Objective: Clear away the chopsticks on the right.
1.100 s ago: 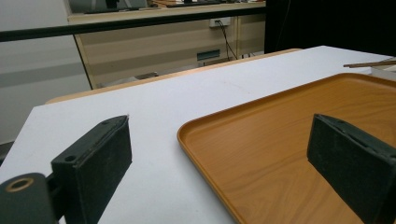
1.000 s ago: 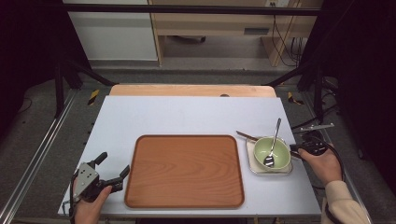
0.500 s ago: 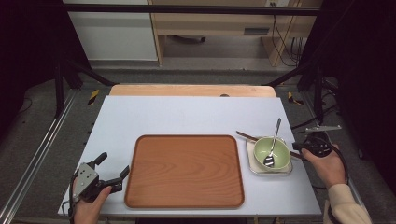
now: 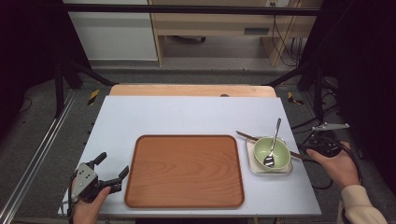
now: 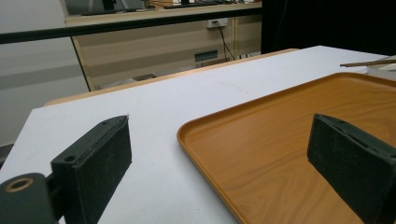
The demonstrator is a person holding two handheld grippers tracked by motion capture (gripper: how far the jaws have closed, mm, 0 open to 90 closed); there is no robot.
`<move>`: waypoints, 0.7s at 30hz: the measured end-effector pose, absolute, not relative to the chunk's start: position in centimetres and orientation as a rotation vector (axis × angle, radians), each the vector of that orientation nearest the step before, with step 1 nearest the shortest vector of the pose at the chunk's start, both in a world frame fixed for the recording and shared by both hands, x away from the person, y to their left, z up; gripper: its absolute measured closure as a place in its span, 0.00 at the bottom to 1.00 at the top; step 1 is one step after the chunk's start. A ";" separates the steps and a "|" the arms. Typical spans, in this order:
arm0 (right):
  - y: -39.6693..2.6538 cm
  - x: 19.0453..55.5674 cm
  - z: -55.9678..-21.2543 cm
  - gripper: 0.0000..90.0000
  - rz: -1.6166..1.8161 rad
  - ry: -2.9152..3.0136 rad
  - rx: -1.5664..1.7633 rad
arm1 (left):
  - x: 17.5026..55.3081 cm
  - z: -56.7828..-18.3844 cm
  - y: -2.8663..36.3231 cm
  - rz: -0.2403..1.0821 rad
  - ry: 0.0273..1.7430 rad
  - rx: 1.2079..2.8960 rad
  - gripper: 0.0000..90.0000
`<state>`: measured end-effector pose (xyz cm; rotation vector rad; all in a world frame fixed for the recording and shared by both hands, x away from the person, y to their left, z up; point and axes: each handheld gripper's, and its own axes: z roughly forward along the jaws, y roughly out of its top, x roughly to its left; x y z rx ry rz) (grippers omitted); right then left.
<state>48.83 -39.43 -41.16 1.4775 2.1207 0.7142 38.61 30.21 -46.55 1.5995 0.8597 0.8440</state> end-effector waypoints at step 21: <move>-39.4 49.7 -42.2 0.56 0.629 2.208 1.367 | 38.6 -46.6 30.3 0.850 0.864 1.601 0.07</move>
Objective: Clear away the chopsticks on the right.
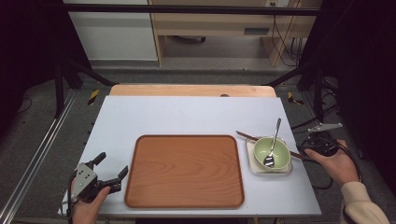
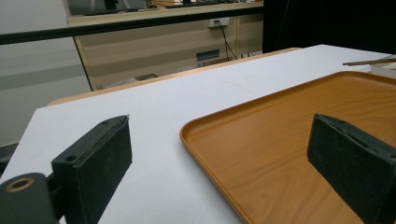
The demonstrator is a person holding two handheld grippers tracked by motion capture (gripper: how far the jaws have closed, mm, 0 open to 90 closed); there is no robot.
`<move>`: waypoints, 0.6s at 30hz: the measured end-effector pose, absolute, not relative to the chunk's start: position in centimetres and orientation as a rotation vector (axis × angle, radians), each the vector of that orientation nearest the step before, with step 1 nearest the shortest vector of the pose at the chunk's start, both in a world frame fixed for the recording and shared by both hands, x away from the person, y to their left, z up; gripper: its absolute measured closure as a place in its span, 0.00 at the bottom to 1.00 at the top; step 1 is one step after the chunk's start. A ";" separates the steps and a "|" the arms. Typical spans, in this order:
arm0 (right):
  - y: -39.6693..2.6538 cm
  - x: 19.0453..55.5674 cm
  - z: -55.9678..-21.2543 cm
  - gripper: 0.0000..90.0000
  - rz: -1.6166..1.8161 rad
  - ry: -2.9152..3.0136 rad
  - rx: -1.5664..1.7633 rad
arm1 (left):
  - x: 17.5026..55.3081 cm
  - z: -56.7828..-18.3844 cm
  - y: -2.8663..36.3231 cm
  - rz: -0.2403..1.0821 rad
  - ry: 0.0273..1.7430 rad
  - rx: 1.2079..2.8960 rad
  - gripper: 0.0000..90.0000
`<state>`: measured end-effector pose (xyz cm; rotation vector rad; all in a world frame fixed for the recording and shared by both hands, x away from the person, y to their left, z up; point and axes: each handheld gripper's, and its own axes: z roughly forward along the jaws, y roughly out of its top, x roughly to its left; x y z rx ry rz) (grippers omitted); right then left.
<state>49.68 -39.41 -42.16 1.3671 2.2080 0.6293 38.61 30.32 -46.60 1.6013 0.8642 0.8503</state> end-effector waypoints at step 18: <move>-38.4 49.3 -43.6 0.75 0.686 2.302 1.253 | 38.6 -46.8 30.1 0.853 0.864 1.618 0.07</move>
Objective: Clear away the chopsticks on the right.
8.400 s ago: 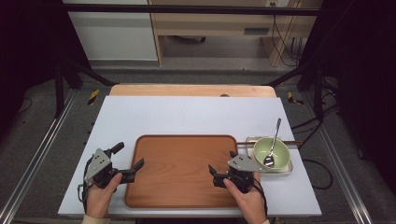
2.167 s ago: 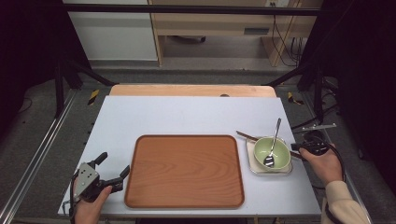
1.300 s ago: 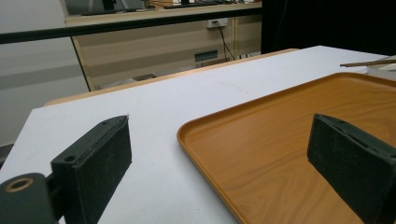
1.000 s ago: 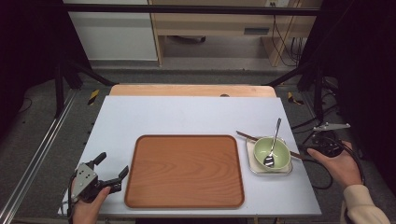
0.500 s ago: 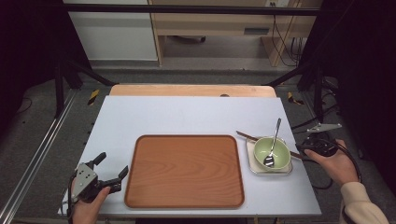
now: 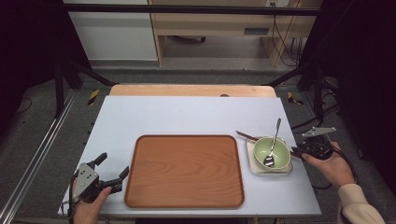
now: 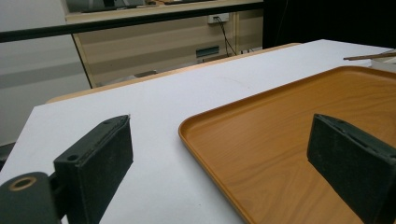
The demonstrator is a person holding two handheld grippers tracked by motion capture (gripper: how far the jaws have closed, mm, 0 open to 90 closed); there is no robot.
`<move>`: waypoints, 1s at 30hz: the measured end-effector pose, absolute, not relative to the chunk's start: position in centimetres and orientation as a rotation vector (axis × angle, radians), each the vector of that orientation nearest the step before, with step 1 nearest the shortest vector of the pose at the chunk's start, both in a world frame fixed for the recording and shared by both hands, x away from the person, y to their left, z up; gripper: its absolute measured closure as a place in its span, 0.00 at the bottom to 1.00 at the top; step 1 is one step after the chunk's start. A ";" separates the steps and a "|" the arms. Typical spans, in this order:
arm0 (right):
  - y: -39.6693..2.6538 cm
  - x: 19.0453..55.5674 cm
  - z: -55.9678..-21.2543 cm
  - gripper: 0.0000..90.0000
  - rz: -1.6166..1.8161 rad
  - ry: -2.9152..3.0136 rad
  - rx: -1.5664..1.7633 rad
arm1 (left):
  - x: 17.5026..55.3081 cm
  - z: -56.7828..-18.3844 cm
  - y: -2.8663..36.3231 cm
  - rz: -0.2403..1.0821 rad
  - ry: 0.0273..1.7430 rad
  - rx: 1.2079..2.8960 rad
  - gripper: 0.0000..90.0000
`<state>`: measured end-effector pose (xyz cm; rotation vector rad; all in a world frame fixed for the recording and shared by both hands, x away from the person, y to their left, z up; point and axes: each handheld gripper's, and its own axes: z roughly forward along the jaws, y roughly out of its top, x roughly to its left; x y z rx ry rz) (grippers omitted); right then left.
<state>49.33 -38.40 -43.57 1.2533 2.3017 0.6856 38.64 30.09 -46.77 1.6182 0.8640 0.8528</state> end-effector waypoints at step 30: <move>-37.9 49.5 -43.8 0.78 0.687 2.352 1.258 | 38.8 -47.0 29.9 0.846 0.861 1.635 0.07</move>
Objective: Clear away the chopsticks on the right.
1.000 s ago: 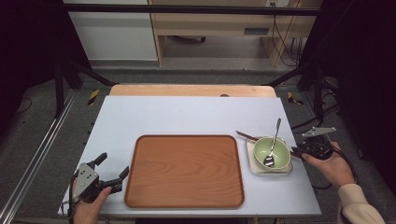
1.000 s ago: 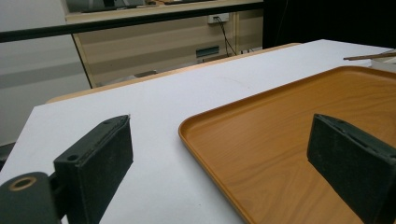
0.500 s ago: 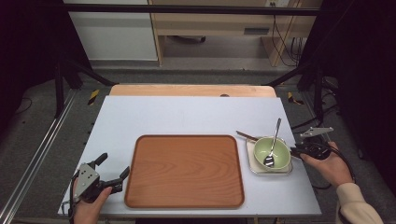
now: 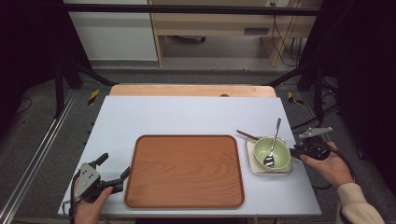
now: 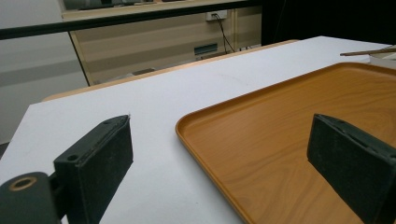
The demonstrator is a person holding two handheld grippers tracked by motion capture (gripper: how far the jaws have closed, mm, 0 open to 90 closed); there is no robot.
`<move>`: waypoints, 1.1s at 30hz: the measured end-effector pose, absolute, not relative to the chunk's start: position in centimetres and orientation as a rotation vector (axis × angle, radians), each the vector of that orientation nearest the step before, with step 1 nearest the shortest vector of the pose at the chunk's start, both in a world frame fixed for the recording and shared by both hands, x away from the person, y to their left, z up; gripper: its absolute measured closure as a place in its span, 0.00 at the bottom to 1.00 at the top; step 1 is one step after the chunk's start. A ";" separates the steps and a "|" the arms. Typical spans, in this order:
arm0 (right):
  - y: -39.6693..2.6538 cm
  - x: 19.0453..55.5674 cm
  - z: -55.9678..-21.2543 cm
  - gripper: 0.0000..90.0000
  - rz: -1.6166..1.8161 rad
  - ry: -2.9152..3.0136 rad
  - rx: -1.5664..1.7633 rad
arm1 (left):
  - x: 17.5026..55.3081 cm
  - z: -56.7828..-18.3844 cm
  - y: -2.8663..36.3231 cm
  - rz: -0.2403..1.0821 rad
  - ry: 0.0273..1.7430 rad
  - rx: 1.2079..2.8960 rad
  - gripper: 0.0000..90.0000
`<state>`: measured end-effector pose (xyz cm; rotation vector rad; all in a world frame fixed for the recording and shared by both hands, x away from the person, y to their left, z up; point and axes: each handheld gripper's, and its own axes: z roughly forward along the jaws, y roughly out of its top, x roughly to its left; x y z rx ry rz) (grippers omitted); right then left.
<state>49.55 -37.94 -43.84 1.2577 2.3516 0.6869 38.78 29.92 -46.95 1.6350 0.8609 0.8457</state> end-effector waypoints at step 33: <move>-37.8 50.1 -44.3 0.77 0.642 2.393 1.244 | 38.8 -47.0 29.6 0.838 0.844 1.645 0.07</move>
